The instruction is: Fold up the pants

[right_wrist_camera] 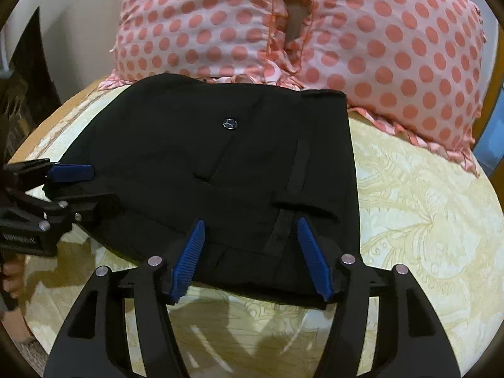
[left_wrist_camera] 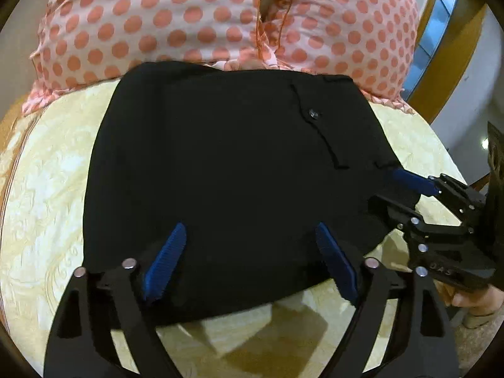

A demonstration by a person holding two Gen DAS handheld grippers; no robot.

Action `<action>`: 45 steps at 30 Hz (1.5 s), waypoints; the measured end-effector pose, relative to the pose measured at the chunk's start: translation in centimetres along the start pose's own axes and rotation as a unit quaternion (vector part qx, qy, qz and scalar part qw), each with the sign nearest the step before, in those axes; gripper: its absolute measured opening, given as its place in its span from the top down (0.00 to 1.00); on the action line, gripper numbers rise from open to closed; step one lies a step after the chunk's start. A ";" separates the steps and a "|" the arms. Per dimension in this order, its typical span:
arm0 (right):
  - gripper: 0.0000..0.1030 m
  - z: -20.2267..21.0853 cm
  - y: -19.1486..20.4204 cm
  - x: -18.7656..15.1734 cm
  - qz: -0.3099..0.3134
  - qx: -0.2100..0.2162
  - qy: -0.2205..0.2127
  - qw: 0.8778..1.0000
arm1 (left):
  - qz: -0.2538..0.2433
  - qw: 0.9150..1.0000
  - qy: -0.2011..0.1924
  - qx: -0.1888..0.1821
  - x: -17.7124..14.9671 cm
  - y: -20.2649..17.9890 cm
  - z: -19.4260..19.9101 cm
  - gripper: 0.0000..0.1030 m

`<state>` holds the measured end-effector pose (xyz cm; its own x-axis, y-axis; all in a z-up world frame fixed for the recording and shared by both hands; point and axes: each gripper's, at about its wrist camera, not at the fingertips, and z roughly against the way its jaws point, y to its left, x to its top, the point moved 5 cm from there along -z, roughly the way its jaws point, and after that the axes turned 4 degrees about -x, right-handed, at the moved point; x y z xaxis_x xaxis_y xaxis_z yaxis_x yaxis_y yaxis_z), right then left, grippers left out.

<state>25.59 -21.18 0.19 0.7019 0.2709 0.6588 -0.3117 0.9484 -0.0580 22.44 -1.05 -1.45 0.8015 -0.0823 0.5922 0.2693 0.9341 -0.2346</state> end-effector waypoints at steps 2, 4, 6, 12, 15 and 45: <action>0.36 0.2 -0.2 0.1 -0.014 0.004 -0.001 1.000 | 0.017 1.000 -0.002 -0.003 0.3 0.1 0.1 0.16; 0.31 1.6 -0.5 -0.2 -0.044 0.008 -0.017 0.999 | 0.037 0.999 -0.013 -0.007 0.2 0.3 1.1 0.16; 0.09 3.2 -0.4 -0.7 -0.063 0.015 -0.035 0.997 | 0.035 0.998 -0.045 0.007 -0.6 0.3 3.3 0.14; 0.05 6.2 0.9 -3.5 -0.074 -0.006 -0.054 0.996 | 0.003 0.991 -0.096 0.094 -4.4 0.1 7.7 0.02; 0.05 5.8 2.5 -5.5 -0.068 -0.003 -0.034 0.997 | 0.002 0.992 -0.083 0.097 -6.8 0.0 7.9 0.02; 0.01 5.3 4.6 -9.8 -0.088 -0.065 -0.055 0.992 | -0.008 0.986 -0.106 0.128 -12.6 0.4 7.0 0.02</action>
<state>13.90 -20.39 -2.59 0.6618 0.0862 0.7447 -0.0997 0.9947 -0.0266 8.73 2.75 -3.58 0.6617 -0.0478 0.7482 0.1148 0.9926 -0.0382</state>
